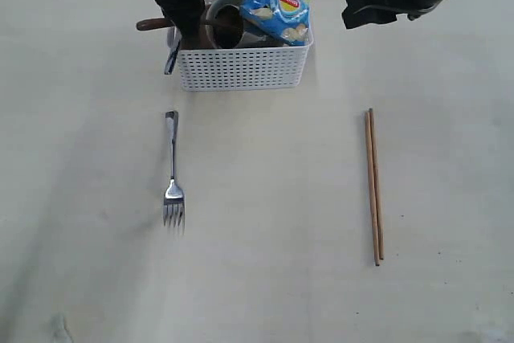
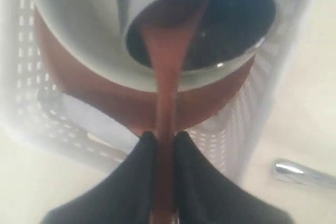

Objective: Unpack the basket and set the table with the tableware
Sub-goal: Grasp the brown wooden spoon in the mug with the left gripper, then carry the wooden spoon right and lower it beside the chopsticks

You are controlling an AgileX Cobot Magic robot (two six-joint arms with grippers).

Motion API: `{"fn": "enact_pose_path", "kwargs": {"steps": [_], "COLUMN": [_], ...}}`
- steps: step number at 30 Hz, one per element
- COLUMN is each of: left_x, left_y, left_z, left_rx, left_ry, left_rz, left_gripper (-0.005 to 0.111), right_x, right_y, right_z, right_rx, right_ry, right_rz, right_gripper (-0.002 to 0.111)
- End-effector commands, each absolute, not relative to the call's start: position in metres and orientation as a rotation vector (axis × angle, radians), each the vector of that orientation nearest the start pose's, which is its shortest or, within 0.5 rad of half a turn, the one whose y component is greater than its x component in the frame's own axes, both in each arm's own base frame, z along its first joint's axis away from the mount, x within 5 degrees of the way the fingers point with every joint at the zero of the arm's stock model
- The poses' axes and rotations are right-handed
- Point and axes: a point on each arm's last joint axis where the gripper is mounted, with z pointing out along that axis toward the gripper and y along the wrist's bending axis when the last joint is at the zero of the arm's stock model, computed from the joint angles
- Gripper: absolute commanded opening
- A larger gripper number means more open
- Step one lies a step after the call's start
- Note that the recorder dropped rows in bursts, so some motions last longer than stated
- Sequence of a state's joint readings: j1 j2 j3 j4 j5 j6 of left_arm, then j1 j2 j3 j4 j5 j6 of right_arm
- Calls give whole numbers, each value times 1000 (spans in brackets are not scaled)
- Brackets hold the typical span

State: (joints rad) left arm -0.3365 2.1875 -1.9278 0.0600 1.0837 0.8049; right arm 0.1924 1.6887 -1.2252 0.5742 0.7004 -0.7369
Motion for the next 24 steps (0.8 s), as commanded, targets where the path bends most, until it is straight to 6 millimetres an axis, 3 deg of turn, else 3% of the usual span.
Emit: {"fn": "enact_pose_path", "kwargs": {"steps": [1,15,18,21,24], "left_x": [440,421,418,413,406], "left_y": [-147,-138,-136,-134,-133], "left_z": [249,291,300,312,327], "left_rx": [1546,1497,1459,1398,1349], "left_ry": [2382,2394,2392,2395,2382], "left_rz": [203,240,251,243,234], "left_gripper": [0,0,0,0,0], "right_x": [348,347,343,331,319], "right_y": [99,99,97,83,63], "right_z": [256,256,255,259,271], "right_rx": [-714,-716,-814,-961,-946], "right_ry": [2406,2410,2414,2480,2552], "right_rz": [414,417,395,307,266], "right_gripper": [44,44,44,44,44]}}
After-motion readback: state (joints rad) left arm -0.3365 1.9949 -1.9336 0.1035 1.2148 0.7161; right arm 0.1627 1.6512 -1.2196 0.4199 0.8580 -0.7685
